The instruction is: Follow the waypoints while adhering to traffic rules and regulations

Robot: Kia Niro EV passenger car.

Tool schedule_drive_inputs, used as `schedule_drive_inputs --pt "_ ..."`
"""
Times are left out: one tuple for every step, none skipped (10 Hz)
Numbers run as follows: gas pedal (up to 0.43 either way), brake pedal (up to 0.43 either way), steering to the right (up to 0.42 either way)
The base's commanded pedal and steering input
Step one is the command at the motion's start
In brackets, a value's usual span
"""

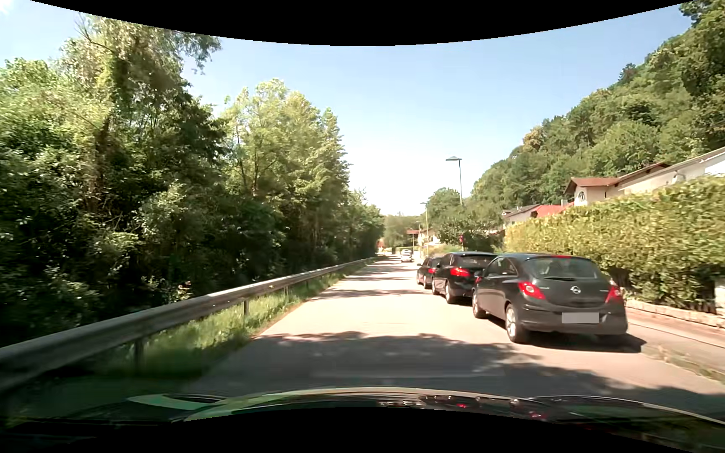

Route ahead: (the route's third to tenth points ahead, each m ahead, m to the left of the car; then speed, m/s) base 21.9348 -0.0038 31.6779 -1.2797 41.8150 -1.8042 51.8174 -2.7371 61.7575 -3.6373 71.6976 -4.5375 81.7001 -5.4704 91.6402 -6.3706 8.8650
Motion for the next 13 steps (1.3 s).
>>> schedule_drive_inputs --pt "0.110 0.000 0.004" --pt "0.110 0.000 0.004" --pt "0.098 0.000 0.004" --pt "0.098 0.000 0.004" --pt "0.098 0.000 0.004" --pt "0.098 0.000 0.005" --pt "0.087 0.000 0.005" --pt "0.087 0.000 0.005" --pt "0.079 0.000 0.005" --pt "0.079 0.000 0.005" --pt "0.079 0.000 0.005" --pt "0.079 0.000 0.005" --pt "0.079 0.000 0.006"
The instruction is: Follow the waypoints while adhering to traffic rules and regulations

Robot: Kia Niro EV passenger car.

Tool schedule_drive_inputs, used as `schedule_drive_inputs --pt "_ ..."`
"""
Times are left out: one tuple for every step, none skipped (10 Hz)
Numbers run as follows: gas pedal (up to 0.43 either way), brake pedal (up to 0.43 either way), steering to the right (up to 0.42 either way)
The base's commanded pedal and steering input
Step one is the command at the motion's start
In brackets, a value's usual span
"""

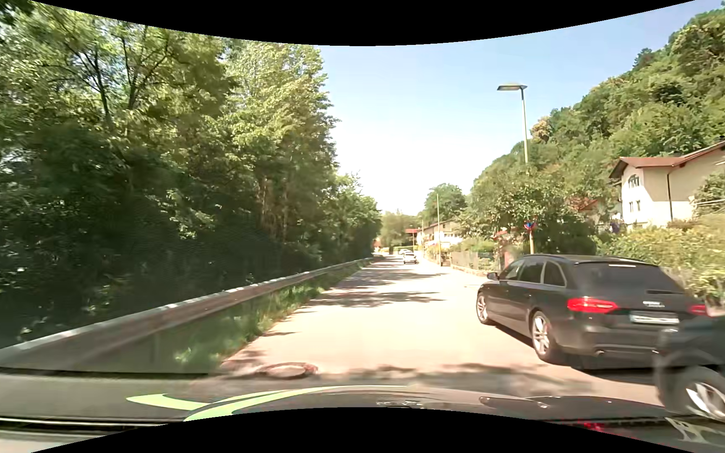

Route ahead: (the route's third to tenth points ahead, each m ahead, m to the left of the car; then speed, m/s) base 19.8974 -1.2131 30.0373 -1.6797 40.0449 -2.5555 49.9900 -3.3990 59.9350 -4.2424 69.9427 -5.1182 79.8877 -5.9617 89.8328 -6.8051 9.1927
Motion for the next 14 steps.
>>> schedule_drive_inputs --pt "0.079 0.000 0.010" --pt "0.079 0.000 0.013" --pt "0.079 0.000 0.014" --pt "0.079 0.000 0.014" --pt "0.079 0.000 0.013" --pt "0.067 0.000 0.014" --pt "0.067 0.000 0.014" --pt "0.067 0.000 0.014" --pt "0.067 0.000 0.015" --pt "0.067 0.000 0.014" --pt "0.067 0.000 0.014" --pt "0.067 0.000 0.014" --pt "0.067 0.000 0.012" --pt "0.067 0.000 0.005"
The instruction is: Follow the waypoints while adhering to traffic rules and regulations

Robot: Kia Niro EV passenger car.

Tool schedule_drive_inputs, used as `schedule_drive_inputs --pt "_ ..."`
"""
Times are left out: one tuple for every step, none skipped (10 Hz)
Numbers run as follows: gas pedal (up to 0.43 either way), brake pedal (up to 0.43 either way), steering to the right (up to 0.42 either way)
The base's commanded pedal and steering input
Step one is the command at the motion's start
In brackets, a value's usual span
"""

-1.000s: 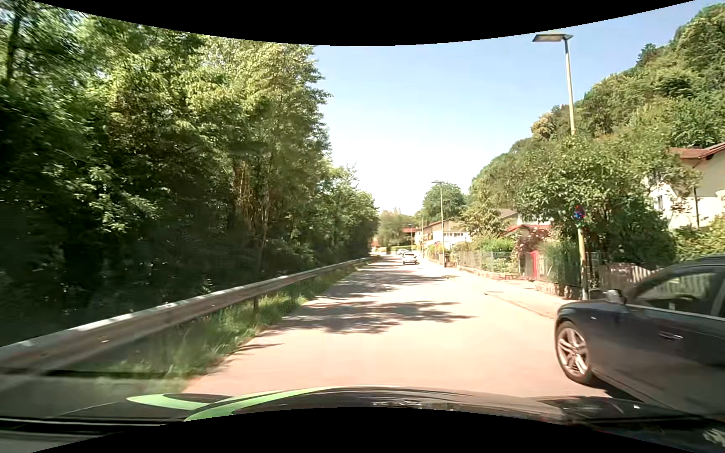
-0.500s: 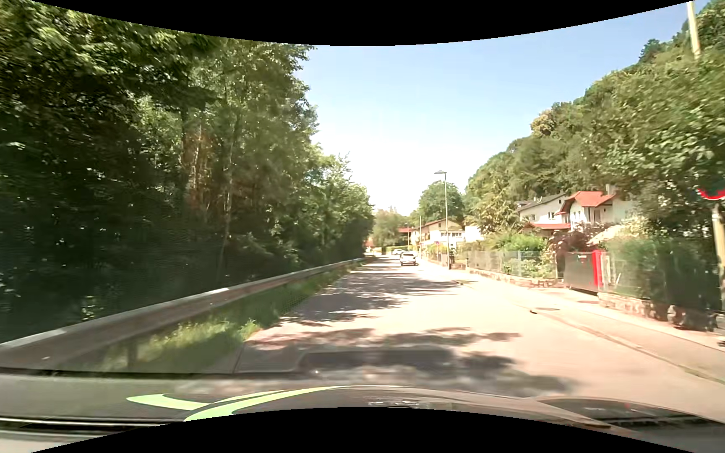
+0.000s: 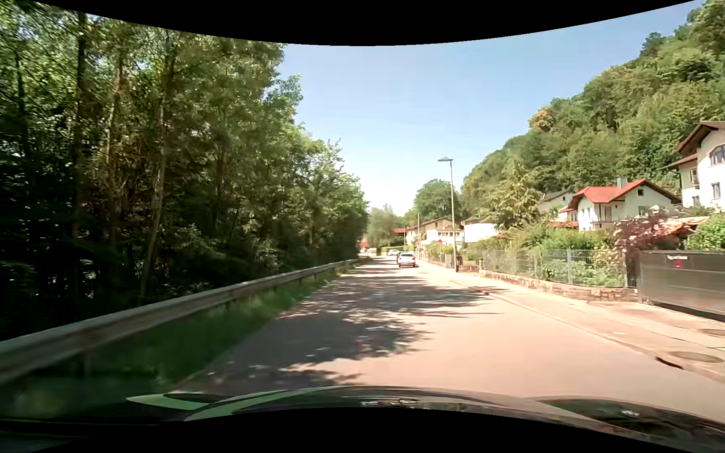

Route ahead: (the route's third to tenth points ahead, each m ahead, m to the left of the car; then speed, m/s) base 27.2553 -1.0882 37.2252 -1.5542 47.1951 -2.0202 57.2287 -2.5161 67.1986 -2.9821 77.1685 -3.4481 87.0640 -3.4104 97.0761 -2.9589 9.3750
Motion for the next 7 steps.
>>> schedule_drive_inputs --pt "0.067 0.000 0.003" --pt "0.067 0.000 0.004" --pt "0.067 0.000 0.005" --pt "0.067 0.000 0.004" --pt "0.067 0.000 0.005" --pt "0.067 0.000 0.005" --pt "0.067 0.000 0.005"
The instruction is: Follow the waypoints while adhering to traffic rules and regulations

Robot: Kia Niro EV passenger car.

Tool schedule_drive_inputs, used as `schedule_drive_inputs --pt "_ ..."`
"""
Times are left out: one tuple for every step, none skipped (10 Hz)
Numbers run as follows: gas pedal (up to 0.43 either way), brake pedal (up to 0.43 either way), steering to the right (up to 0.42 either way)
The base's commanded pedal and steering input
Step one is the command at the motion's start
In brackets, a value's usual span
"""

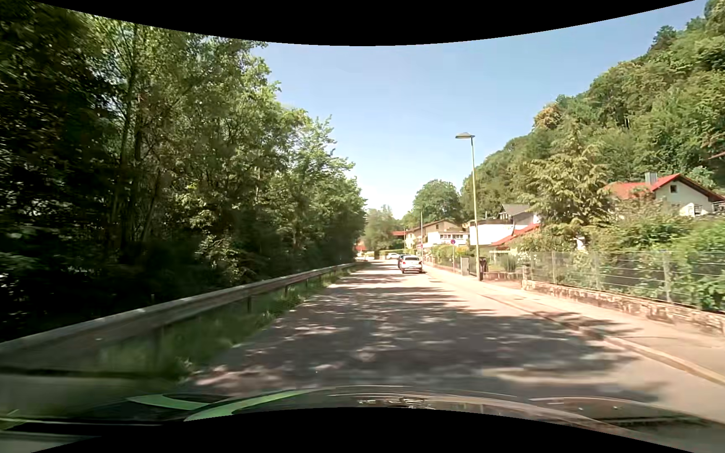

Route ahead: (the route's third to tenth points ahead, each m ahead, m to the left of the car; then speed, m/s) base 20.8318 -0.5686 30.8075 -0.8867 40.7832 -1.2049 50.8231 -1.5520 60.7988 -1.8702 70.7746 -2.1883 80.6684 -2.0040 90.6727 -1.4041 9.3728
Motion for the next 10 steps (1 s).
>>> schedule_drive_inputs --pt "0.067 0.000 0.005" --pt "0.079 0.000 0.005" --pt "0.079 0.000 0.004" --pt "0.087 0.000 0.004" --pt "0.087 0.000 0.004" --pt "0.087 0.000 0.004" --pt "0.087 0.000 0.004" --pt "0.087 0.000 0.003" --pt "0.087 0.000 0.003" --pt "0.087 0.000 0.003"
